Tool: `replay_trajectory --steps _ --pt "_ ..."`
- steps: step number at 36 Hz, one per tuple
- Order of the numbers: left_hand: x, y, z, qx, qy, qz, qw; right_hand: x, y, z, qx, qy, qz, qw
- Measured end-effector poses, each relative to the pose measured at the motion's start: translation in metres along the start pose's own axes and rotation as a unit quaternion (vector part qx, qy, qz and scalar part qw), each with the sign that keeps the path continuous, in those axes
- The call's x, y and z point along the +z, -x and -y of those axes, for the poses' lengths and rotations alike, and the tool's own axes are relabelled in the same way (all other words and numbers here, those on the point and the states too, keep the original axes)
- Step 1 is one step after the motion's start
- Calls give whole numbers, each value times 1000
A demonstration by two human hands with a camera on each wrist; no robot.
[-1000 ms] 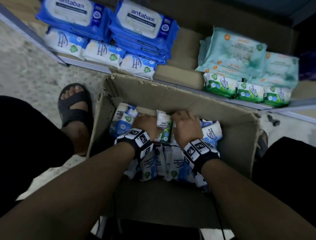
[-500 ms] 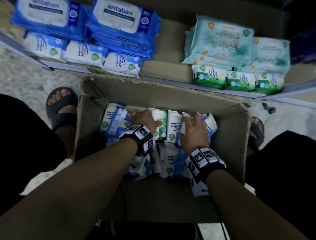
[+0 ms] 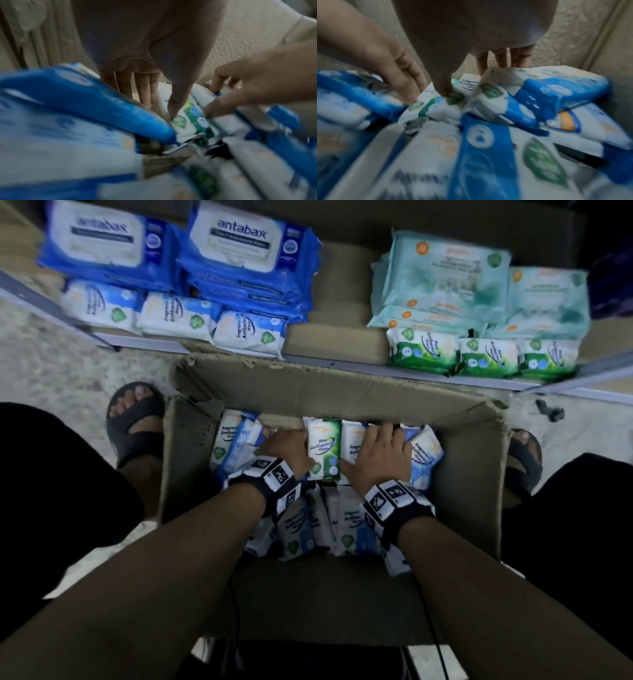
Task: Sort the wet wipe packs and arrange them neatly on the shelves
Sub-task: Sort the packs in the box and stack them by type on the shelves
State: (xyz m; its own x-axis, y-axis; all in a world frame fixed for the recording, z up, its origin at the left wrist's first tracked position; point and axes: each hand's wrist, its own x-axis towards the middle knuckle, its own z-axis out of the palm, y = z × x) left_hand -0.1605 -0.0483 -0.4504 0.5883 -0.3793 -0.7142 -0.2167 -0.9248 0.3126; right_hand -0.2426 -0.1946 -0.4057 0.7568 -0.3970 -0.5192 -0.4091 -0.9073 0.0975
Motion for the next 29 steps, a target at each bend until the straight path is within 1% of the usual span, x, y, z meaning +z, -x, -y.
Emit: replay_trajectory --steps 3,5,6,8,10,12,14,16,19,22,24,26,29 --pt "-4 6 7 43 -40 -8 998 -8 -3 -1 -15 -17 1 1000" --pt "-10 10 9 51 -102 30 993 -11 -5 -5 -28 -26 10 999" --pt "-14 12 9 54 -137 53 988 -12 -5 -8 -26 -51 11 998" --pt "-20 17 9 61 -187 77 977 -16 -4 -16 -3 -130 5 991" --pt "-26 24 9 72 -231 74 967 -20 1 -23 35 -201 1 979" --pt "-28 31 11 70 -248 68 964 -26 7 -29 76 -249 -4 965" --pt "-31 37 12 58 -241 75 966 -32 14 -34 94 -280 -18 955" --pt "-35 42 14 40 -215 82 972 -42 24 -40 92 -286 -19 954" --pt "-40 50 17 25 -163 89 982 -54 38 -50 87 -288 16 954" --pt "-41 60 19 9 -106 68 992 -57 51 -59 86 -298 45 950" --pt "-41 67 16 -6 -71 67 995 -59 59 -63 72 -295 61 951" --pt "-42 76 7 -11 -42 75 996 -60 67 -66 54 -284 82 954" --pt "-38 88 -11 -6 13 70 997 -59 78 -71 34 -263 103 959"
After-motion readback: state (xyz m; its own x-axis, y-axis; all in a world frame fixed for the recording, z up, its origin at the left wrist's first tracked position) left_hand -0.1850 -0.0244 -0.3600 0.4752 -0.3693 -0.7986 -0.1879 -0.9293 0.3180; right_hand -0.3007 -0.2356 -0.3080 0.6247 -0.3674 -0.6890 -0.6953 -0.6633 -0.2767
